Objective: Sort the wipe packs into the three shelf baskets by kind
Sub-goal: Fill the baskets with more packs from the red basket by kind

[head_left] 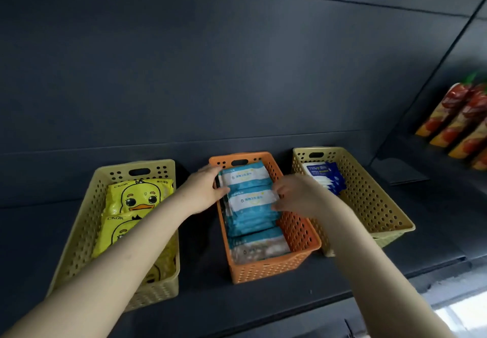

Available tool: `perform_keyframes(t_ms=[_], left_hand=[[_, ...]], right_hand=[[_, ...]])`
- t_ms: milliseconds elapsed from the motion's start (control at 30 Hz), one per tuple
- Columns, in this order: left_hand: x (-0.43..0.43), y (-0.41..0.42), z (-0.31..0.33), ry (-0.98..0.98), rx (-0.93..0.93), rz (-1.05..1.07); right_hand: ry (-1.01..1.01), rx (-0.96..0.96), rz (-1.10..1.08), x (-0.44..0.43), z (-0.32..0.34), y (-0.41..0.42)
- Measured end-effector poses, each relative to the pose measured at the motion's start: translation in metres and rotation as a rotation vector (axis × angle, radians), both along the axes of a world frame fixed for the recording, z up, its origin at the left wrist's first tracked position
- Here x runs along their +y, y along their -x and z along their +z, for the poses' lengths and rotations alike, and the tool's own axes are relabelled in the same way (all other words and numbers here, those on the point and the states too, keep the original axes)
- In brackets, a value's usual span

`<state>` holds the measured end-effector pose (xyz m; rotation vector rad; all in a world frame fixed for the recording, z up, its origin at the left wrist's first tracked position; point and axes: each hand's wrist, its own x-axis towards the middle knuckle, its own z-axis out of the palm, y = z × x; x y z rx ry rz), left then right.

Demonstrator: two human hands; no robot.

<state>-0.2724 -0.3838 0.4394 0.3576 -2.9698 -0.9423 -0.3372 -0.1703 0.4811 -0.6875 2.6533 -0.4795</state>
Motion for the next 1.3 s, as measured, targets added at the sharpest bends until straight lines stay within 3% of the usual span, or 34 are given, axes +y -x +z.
perform_keyframes(t_ms=[233,400,567,700,1033,1300], left_hand=[[0.001,-0.031,0.048,0.025,0.118,-0.038],[0.01,-0.081,0.044,-0.118,0.206,-0.112],[0.03,-0.145,0.024,-0.36,0.17,-0.169],[0.058,-0.184,-0.001,-0.419,0.122,-0.241],[0.162,-0.23,-0.104,-0.263,-0.209,-0.471],[0.263,-0.222,-0.196,-0.176,-0.506,-0.433]], right_hand=[[0.223,0.266,-0.093,0.016,0.048,-0.032],[0.328,0.341,-0.24,0.043,0.046,-0.092],[0.393,0.268,-0.516,0.084,0.019,-0.182],[0.249,0.217,-0.572,0.112,-0.011,-0.251],[0.013,-0.098,-0.699,0.212,-0.118,-0.334],[-0.014,-0.298,-0.755,0.316,-0.214,-0.323]])
